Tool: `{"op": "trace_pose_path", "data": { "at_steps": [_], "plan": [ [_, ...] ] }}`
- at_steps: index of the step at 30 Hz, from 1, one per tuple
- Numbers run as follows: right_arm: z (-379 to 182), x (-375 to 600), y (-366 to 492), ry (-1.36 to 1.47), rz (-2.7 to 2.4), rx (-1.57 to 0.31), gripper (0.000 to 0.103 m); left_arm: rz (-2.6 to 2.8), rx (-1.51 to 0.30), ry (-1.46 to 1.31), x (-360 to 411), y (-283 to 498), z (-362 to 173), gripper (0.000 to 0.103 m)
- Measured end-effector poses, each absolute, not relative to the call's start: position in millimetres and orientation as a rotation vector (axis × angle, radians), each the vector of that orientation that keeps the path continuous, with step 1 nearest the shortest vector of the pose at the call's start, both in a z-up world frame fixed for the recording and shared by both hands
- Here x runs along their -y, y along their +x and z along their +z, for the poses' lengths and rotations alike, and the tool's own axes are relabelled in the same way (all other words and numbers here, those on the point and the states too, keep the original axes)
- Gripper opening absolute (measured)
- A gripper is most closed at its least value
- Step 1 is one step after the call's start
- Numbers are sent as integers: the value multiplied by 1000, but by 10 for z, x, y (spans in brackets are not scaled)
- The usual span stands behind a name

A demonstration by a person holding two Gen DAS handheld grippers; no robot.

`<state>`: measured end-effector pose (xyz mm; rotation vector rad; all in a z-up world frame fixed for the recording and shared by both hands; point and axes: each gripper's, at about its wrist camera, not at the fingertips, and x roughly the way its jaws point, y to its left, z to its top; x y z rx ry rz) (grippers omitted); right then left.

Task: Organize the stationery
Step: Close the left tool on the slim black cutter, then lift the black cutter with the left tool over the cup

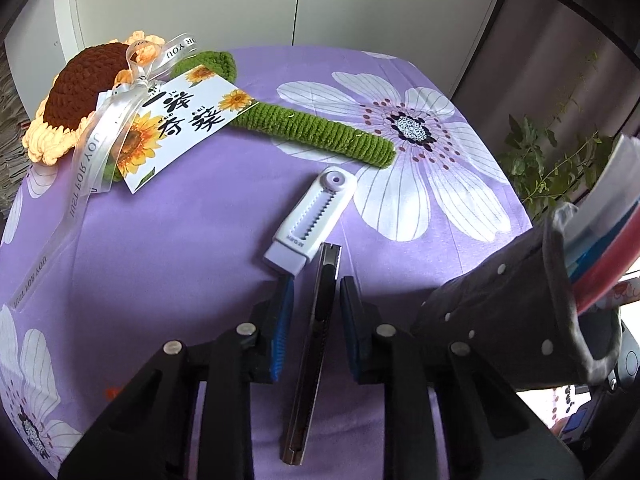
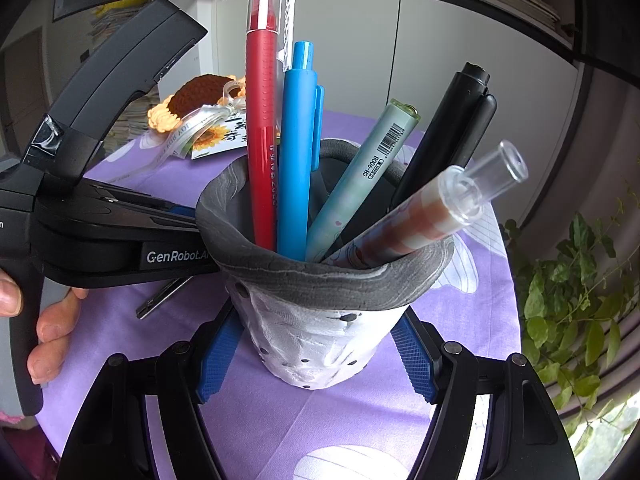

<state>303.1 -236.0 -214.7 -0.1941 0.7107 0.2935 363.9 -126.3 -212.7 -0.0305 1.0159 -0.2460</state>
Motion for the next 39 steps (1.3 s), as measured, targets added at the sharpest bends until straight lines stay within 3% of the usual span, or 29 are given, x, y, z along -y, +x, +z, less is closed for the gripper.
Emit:
{"op": "trace_pose_path", "data": {
  "at_steps": [5,8,14,39],
  "plan": [
    [-2148,2359,3032,-194,293,-712,73,-245,-1010,-2,1345,3689,-2127,20],
    [-2153,2365,3032,-195,293,-712,73,-241,-1006,14,1369,3718,-2132,11],
    [-2153,2363,3032,-194,293,-712,73,-262,-992,-30,1264,3650,-2023,9],
    [-2152,2359,3032,-196,292,-713,73,-445,-445,-143,1213,2734,-230,9]
  ]
}}
